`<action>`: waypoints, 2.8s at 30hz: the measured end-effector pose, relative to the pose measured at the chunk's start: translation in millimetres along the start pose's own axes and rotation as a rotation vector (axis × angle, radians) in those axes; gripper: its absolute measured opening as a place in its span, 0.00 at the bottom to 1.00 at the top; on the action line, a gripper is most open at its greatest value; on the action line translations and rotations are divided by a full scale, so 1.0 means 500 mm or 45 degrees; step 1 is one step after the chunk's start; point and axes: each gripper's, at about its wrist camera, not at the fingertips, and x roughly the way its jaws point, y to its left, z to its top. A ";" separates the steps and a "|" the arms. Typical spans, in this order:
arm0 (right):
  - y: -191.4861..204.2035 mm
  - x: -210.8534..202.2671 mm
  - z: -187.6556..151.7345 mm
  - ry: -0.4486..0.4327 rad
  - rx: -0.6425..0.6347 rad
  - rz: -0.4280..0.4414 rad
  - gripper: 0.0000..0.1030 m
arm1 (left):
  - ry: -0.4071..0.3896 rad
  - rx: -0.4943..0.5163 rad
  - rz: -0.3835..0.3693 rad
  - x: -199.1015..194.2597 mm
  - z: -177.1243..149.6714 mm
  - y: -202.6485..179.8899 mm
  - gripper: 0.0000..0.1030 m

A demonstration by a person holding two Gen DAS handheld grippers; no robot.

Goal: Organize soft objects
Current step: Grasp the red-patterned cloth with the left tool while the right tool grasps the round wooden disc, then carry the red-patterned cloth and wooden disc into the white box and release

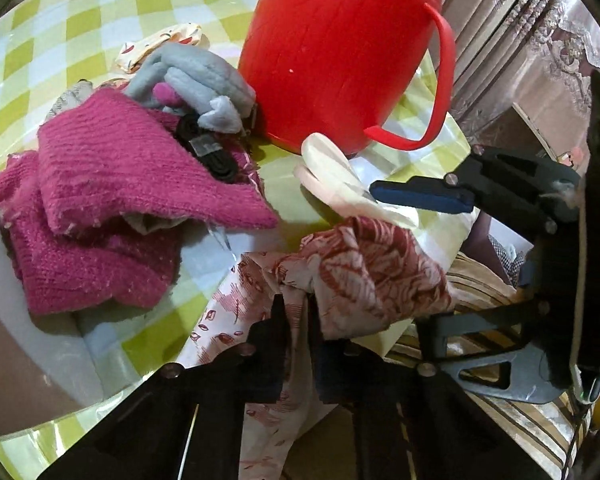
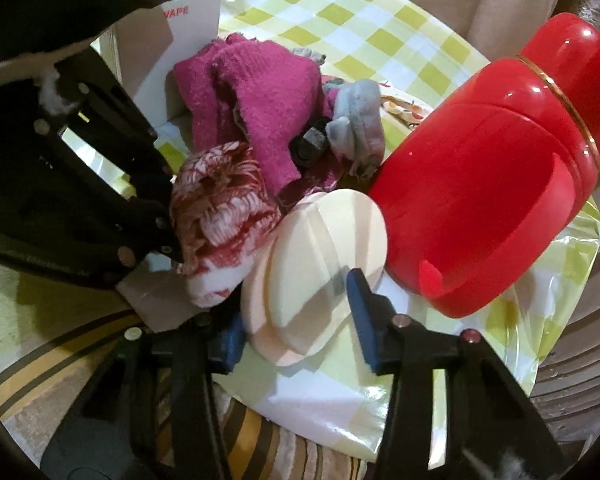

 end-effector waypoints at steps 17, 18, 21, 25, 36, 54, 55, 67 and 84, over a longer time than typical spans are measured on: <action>-0.036 -0.085 -0.036 -0.088 0.148 -0.009 0.18 | -0.126 -0.073 -0.004 -0.104 -0.040 -0.015 0.09; -0.038 -0.095 -0.041 -0.097 0.164 -0.007 0.18 | -0.132 -0.077 -0.006 -0.108 -0.042 -0.018 0.09; -0.043 -0.118 -0.053 -0.114 0.202 -0.009 0.18 | -0.152 -0.078 0.006 -0.106 -0.039 -0.040 0.09; -0.051 -0.148 -0.072 -0.130 0.262 -0.020 0.18 | -0.177 -0.089 0.002 -0.117 -0.037 -0.058 0.09; -0.079 -0.228 -0.126 -0.156 0.410 -0.082 0.18 | -0.225 -0.047 -0.031 -0.134 -0.041 -0.123 0.09; -0.163 -0.358 -0.267 -0.163 0.666 -0.229 0.18 | -0.259 0.101 -0.138 -0.137 -0.012 -0.297 0.09; -0.171 -0.365 -0.279 -0.162 0.686 -0.242 0.18 | -0.259 0.113 -0.147 -0.135 -0.008 -0.309 0.09; -0.259 -0.419 -0.395 -0.132 0.898 -0.366 0.18 | -0.200 0.246 -0.254 -0.091 0.023 -0.444 0.09; -0.336 -0.500 -0.524 -0.081 1.143 -0.584 0.18 | -0.065 0.472 -0.413 -0.024 0.051 -0.654 0.09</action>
